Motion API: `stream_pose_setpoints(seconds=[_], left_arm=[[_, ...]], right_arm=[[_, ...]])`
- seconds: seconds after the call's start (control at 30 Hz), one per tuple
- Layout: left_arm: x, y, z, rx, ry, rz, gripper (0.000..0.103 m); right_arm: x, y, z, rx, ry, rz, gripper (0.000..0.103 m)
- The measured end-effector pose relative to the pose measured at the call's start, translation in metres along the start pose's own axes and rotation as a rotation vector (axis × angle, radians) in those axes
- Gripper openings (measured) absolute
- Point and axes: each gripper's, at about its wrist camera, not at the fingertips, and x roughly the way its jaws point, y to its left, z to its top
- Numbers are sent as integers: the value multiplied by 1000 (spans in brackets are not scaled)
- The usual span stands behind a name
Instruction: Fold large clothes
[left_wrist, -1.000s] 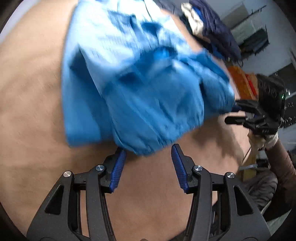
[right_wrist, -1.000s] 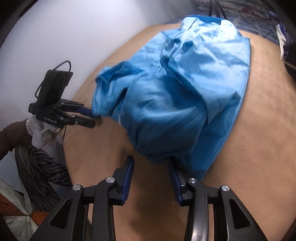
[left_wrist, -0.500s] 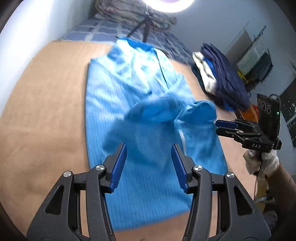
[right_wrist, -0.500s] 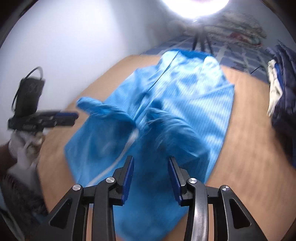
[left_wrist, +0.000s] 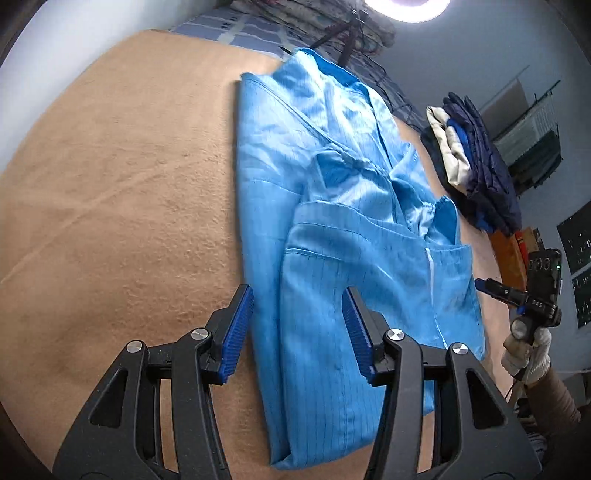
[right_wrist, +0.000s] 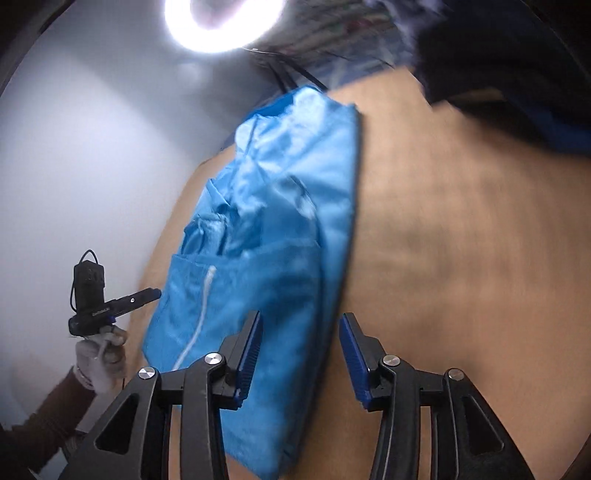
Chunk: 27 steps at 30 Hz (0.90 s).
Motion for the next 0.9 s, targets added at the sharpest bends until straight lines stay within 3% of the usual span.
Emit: stream_pose_setpoints(seconds=[0.2, 0.27, 0.33, 0.57, 0.63, 0.7, 0.9], left_arm=[[7, -1, -1, -12, 5, 0, 49], [7, -1, -2, -2, 9, 12, 35], [4, 2, -3, -2, 7, 13, 30], [-2, 2, 4, -14, -45, 38, 30], [-4, -4, 7, 12, -61, 25, 37], [-2, -7, 10, 29, -58, 19, 46], [20, 0, 13, -15, -5, 34, 46]], right_arm=[[8, -1, -3, 3, 17, 32, 37], [14, 1, 0, 2, 22, 37, 37], [20, 2, 1, 1, 27, 37, 35], [25, 8, 6, -19, 28, 33, 30], [25, 8, 7, -18, 21, 24, 30], [25, 8, 8, -22, 16, 25, 31], [28, 8, 10, -23, 31, 51, 36]])
